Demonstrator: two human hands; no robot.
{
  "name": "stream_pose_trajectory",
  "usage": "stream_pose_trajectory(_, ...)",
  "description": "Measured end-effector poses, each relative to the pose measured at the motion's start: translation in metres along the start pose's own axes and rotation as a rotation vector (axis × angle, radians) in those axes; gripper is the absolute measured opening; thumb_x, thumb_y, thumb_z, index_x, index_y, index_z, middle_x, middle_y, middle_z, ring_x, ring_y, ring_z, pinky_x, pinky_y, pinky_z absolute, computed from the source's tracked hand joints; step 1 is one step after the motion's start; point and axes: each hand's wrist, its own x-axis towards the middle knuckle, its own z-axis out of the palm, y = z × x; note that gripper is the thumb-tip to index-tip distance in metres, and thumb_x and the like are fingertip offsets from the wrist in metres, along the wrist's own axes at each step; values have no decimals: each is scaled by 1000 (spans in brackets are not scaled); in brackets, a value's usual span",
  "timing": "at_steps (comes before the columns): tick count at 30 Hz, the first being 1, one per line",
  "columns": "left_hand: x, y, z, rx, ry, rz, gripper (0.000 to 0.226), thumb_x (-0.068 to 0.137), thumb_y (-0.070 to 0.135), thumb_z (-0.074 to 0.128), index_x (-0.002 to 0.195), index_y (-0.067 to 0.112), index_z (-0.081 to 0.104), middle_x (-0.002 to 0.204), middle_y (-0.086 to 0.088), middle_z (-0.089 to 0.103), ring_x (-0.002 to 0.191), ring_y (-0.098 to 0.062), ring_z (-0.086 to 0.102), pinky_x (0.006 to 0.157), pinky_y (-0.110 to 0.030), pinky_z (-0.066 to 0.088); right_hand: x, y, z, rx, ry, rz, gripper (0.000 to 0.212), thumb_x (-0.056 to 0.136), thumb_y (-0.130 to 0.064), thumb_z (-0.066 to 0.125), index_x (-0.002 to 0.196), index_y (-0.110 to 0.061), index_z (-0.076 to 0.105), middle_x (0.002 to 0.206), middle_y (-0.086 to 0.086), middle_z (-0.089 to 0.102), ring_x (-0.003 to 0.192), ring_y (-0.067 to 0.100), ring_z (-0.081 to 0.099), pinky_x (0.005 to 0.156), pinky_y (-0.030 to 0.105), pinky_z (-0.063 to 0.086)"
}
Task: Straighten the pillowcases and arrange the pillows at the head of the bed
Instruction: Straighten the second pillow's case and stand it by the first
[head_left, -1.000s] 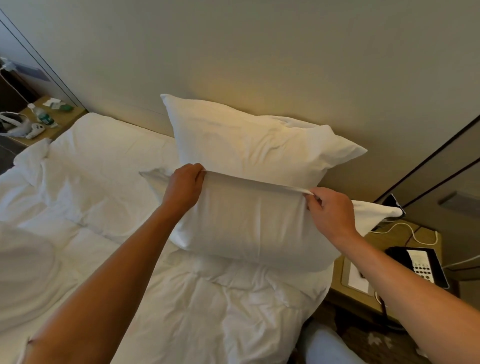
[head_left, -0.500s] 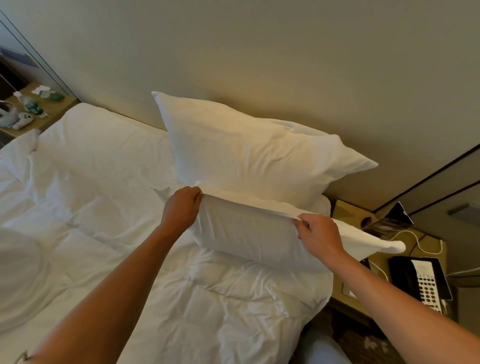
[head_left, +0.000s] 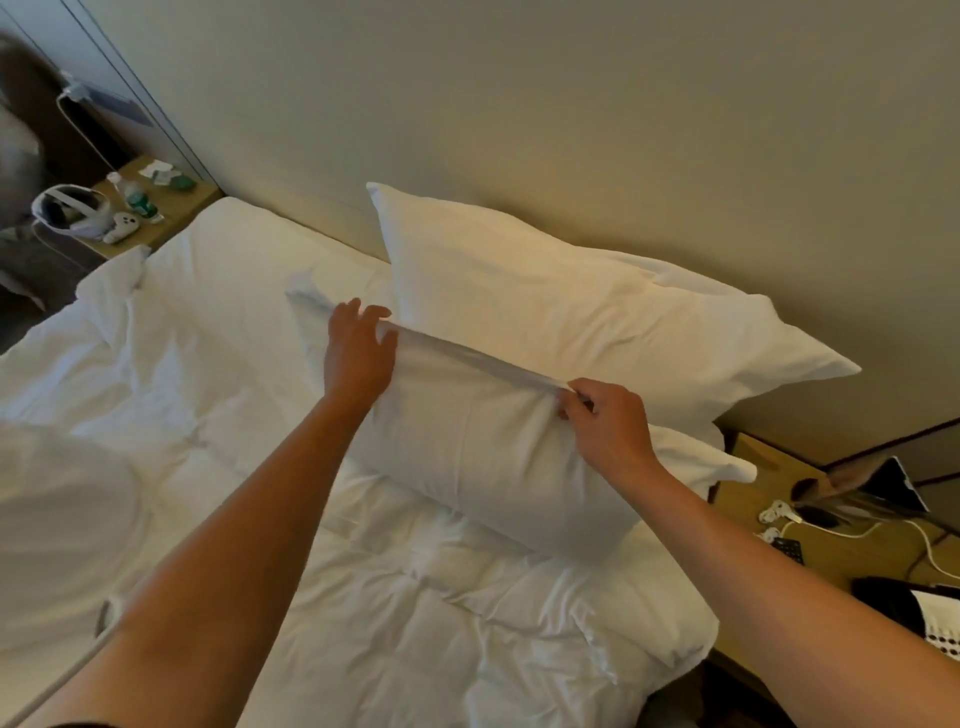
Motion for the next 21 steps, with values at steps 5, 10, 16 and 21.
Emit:
stream_pose_trajectory(5,-64,-21,68,-4,-360,-306,88,94,50,64,163,22,18,168,-21,16,152,-38,25,120,-48,30,10,0,38,-351,-114,-126,51,101,-34,63,149,-20,52,156,7,49,139,28,50,116,42,41)
stream_pose_trajectory(10,-114,-31,109,-213,-517,-406,86,93,46,68,162,23,21,160,-14,38,144,-32,40,117,-43,34,33,6,66,-484,-199,-244,76,95,-54,64,156,-17,38,160,12,43,146,31,41,120,44,36)
stream_pose_trajectory(16,-130,-41,121,-343,-428,-464,87,92,44,70,162,26,22,163,-8,36,144,-29,43,118,-47,39,75,15,108,-692,-273,-183,96,89,-86,35,157,-18,30,138,13,54,119,36,58,94,48,48)
stream_pose_trajectory(21,-146,-43,134,-535,-410,-622,102,87,53,72,162,40,5,167,-1,27,144,-31,43,109,-54,48,73,35,136,-594,-340,-269,50,104,-66,35,122,-22,53,100,8,68,83,36,68,61,37,39)
